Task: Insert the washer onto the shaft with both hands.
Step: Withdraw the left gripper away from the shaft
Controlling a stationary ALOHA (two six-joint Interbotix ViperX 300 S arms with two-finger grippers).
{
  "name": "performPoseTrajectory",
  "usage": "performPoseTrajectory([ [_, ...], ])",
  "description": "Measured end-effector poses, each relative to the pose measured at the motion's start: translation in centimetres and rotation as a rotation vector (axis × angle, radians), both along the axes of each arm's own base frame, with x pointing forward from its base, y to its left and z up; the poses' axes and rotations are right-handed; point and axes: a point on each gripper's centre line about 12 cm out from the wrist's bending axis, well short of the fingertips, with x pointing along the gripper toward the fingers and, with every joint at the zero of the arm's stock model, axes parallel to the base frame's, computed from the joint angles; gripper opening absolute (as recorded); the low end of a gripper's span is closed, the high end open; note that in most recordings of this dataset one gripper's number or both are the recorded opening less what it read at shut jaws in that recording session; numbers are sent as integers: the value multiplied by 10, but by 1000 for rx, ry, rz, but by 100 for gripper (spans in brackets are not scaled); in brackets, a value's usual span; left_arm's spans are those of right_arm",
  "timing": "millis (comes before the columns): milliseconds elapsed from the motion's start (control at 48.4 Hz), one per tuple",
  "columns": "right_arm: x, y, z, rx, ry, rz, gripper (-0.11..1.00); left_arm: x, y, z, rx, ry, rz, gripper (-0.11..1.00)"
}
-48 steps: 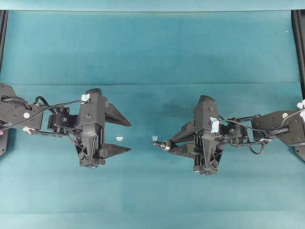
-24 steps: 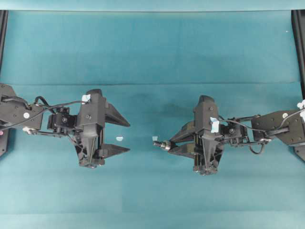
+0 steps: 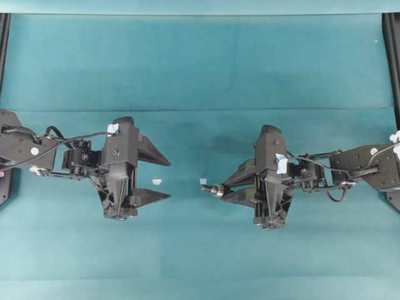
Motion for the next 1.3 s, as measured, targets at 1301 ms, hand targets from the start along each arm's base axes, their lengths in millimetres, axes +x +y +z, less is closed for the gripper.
performPoseTrajectory([
  [1301, -1, 0, -1, -1, 9, 0, 0, 1, 0, 1, -2, 6, 2, 89],
])
